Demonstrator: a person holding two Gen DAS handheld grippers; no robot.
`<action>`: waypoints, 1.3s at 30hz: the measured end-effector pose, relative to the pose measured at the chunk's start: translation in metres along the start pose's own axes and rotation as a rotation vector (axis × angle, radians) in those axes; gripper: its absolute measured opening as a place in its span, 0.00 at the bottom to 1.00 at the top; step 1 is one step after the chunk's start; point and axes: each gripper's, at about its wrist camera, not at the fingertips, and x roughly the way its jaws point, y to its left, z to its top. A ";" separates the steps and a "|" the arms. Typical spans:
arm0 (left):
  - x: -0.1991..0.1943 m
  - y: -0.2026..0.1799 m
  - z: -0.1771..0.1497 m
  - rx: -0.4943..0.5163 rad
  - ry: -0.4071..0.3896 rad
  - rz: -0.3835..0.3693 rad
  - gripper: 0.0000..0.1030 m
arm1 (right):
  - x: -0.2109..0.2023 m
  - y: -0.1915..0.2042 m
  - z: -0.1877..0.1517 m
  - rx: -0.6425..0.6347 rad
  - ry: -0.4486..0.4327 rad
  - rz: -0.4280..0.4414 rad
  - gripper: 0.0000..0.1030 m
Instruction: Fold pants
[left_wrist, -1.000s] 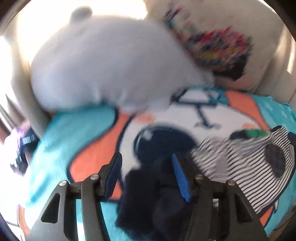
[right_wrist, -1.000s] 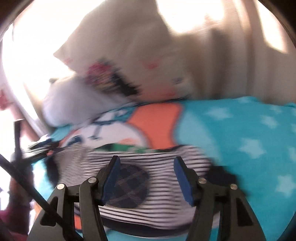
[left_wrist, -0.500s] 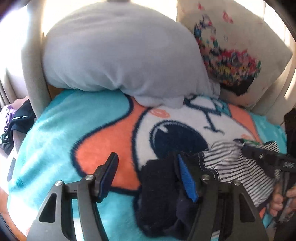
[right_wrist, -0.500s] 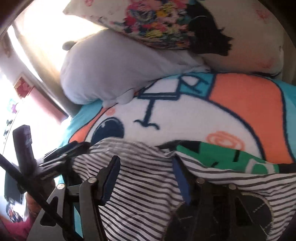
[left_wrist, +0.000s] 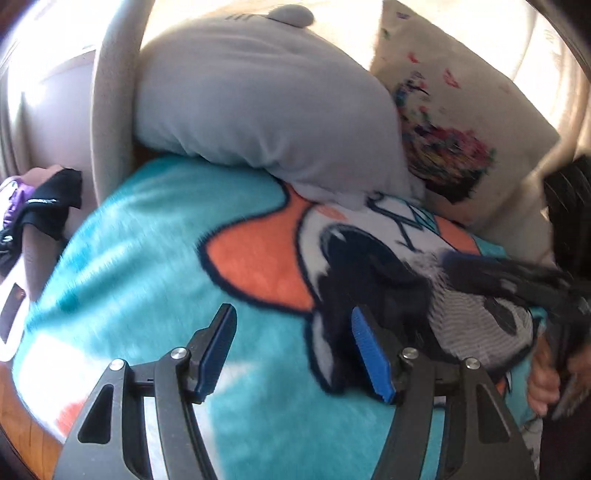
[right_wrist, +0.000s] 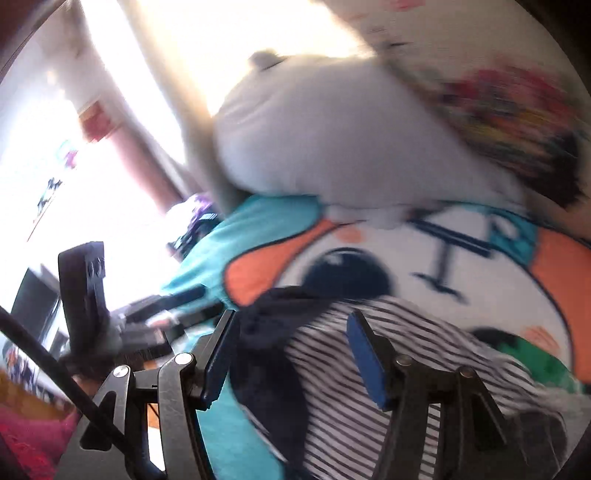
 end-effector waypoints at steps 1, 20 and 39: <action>0.000 -0.001 -0.004 -0.001 0.000 -0.016 0.62 | 0.013 0.009 0.005 -0.027 0.033 0.005 0.63; 0.034 -0.013 -0.002 -0.050 0.072 -0.185 0.33 | 0.036 0.011 0.029 0.024 0.085 0.006 0.13; 0.013 -0.007 -0.024 -0.123 0.090 -0.128 0.29 | 0.066 0.024 0.023 -0.038 0.141 -0.032 0.12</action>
